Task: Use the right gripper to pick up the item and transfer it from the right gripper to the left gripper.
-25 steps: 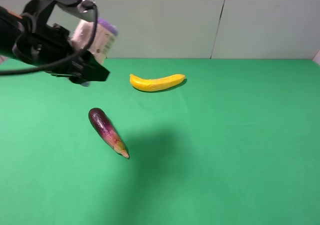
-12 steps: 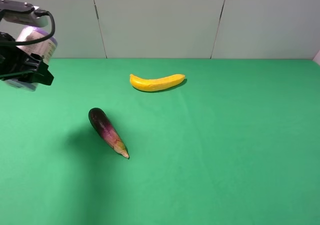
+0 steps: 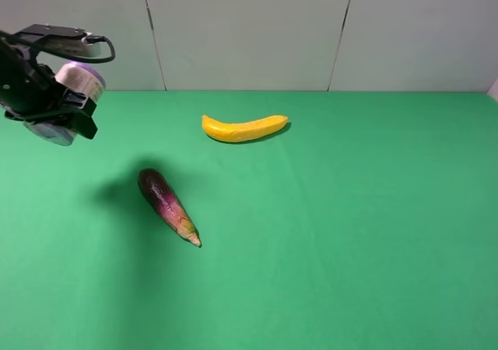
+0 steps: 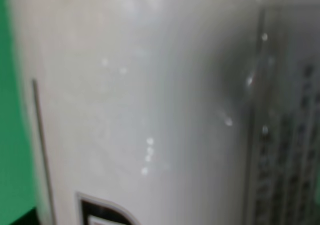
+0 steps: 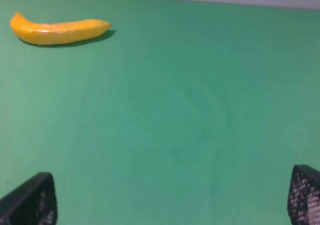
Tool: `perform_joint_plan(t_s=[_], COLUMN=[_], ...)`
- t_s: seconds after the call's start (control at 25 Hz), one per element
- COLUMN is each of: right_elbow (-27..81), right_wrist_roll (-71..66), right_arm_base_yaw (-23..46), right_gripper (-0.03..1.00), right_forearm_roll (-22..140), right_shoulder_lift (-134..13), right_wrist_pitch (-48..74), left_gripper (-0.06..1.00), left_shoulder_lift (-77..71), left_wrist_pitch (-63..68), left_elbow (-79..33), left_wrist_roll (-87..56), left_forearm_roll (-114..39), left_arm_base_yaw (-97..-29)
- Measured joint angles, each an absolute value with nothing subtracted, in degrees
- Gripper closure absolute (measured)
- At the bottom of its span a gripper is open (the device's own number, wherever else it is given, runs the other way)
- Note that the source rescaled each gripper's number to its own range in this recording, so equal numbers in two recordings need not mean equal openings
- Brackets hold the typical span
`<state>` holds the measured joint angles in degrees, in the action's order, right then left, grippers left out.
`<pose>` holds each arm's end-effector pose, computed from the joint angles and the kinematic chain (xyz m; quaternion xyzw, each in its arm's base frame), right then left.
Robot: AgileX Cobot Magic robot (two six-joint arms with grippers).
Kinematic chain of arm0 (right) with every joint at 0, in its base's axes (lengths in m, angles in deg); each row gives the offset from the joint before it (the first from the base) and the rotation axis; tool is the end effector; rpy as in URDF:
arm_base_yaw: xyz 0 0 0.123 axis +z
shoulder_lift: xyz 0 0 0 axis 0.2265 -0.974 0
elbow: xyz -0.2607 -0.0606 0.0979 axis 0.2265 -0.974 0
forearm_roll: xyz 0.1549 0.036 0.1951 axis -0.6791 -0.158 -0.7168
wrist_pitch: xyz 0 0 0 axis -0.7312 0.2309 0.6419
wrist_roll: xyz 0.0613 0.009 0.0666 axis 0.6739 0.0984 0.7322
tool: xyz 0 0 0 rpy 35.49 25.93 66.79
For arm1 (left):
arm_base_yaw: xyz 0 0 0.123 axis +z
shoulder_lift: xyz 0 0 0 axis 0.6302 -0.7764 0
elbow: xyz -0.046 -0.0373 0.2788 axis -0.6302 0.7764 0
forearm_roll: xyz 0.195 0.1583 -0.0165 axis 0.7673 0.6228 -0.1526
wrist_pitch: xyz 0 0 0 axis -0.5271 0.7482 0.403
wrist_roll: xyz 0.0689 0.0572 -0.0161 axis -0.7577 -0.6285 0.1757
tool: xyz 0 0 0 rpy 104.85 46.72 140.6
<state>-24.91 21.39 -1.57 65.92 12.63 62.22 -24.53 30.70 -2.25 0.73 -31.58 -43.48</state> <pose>-0.0036 0.0008 0.2781 -0.0779 0.8405 0.0678 0.5318 0.3277 -0.0316 0.2098 0.1388 0.9619 -0.0203 0.2348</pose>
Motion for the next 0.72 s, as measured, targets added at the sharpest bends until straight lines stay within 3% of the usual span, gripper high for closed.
perform_joint_plan(t_s=[0.72], right_elbow=[-24.91], right_wrist_roll=[21.39], right_arm_base_yaw=[-1.57], right_gripper=[-0.03], right_forearm_roll=[65.92], right_shoulder_lift=[12.63], right_wrist_pitch=[62.22], left_gripper=[0.94], left_shoulder_lift=[-39.66], left_wrist_pitch=[29.49], left_elbow=[-8.88], left_wrist_roll=[0.89], left_forearm_roll=[-31.64], left_arm_base_yaw=[-43.41])
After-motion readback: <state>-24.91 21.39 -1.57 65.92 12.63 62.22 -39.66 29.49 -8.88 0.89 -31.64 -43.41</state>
